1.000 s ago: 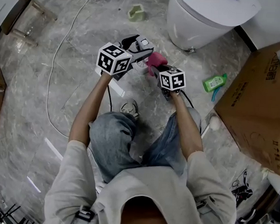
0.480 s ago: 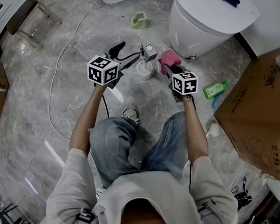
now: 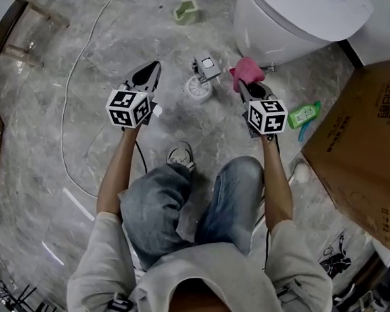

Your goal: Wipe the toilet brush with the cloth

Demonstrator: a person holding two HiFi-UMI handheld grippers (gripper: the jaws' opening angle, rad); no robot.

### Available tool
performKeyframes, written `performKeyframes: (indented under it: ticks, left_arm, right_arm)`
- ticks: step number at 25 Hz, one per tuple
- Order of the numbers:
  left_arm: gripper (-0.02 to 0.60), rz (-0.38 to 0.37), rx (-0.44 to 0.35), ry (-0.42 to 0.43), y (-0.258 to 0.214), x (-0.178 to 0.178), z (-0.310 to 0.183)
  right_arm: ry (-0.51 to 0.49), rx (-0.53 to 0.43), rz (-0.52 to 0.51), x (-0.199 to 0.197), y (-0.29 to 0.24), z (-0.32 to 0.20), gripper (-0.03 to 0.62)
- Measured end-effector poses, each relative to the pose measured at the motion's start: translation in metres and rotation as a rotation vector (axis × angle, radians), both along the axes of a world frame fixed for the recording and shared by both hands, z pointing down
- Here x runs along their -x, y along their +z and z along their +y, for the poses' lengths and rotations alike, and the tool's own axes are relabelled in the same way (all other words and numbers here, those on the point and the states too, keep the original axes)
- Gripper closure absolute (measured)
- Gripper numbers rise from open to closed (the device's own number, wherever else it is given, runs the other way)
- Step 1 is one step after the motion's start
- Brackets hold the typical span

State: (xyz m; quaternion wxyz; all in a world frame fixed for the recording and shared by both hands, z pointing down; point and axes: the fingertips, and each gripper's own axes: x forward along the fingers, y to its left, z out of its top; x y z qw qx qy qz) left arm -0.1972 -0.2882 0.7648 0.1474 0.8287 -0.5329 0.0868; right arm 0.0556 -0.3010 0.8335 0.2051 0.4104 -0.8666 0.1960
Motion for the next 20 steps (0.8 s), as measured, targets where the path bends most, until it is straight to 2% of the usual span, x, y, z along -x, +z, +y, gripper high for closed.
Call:
performKeyframes:
  ticks: [5, 9, 20]
  left_arm:
    - [0.563, -0.049, 0.037, 0.017, 0.013, 0.002, -0.005]
    - [0.563, -0.038, 0.095, 0.0, 0.006, 0.006, -0.006]
    - [0.563, -0.003, 0.261, -0.056, -0.072, 0.018, 0.032]
  right_arm:
    - [0.04, 0.033, 0.024, -0.007, 0.005, 0.003, 0.51]
    - [0.06, 0.062, 0.052, -0.015, -0.009, 0.009, 0.51]
    - [0.103, 0.131, 0.109, -0.028, -0.121, 0.033, 0.51]
